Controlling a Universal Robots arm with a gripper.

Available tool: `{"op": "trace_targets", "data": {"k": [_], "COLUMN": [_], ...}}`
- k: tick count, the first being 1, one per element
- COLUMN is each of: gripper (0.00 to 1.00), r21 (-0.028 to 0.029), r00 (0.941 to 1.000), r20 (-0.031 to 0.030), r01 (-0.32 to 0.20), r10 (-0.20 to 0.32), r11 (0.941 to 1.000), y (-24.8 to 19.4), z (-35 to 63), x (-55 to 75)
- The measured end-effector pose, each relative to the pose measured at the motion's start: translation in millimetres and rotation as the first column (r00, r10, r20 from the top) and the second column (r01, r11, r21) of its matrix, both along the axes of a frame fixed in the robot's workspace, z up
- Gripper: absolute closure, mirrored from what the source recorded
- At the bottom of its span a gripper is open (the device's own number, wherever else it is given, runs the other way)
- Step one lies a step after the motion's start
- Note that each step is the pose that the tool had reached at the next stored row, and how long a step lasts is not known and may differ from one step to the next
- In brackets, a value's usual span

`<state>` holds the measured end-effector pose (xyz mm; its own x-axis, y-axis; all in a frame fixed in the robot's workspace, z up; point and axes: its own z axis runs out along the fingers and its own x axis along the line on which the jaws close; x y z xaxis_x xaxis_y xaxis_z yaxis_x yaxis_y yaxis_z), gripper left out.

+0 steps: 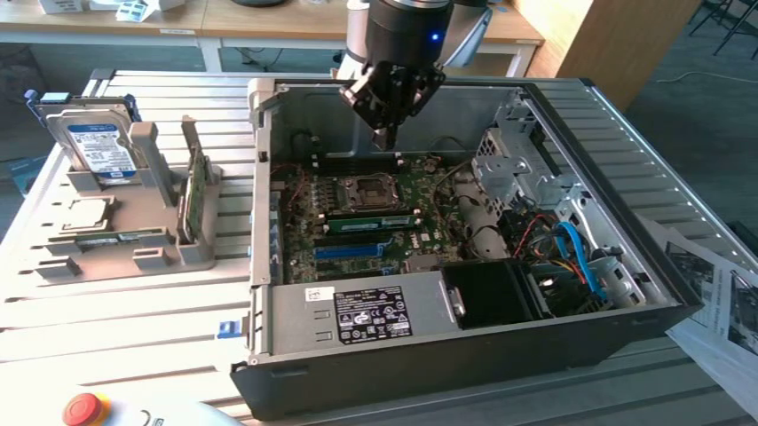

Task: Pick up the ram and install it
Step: 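Press down the ram until it locks into place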

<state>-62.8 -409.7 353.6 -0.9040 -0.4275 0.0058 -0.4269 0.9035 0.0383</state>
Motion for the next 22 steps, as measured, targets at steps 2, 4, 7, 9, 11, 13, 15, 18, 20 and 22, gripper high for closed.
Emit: {"op": "trace_targets", "data": {"k": [2, 4, 7, 9, 11, 13, 15, 18, 20, 22], "gripper": [0.90, 0.90, 0.90, 0.90, 0.90, 0.90, 0.90, 0.90, 0.90, 0.90], "r21": [0.0001, 0.0000, 0.0000, 0.0000, 0.0000, 0.0000, 0.0000, 0.0001, 0.0001, 0.0000], "r00": [0.9996, 0.9982, 0.9947, 0.9913, 0.9870, 0.9821, 0.9764, 0.9663, 0.9589, 0.9507], "r20": [0.0000, 0.0000, 0.0001, 0.0000, 0.0001, 0.0000, 0.0000, 0.0000, 0.0000, 0.0000], "r01": [0.029, 0.059, 0.103, 0.131, 0.161, 0.189, 0.216, 0.257, 0.284, 0.310], "r10": [-0.029, -0.059, -0.103, -0.131, -0.161, -0.189, -0.216, -0.257, -0.284, -0.310], "r11": [0.9996, 0.9982, 0.9947, 0.9913, 0.9870, 0.9821, 0.9764, 0.9663, 0.9589, 0.9507], "y": [0.0, 0.0, 0.0, 0.0, 0.0, 0.0, 0.0, 0.0, 0.0, 0.0], "z": [0.0, 0.0, 0.0, 0.0, 0.0, 0.0, 0.0, 0.0, 0.0, 0.0], "x": [0.0, 0.0, 0.0, 0.0, 0.0, 0.0, 0.0, 0.0, 0.0, 0.0]}}
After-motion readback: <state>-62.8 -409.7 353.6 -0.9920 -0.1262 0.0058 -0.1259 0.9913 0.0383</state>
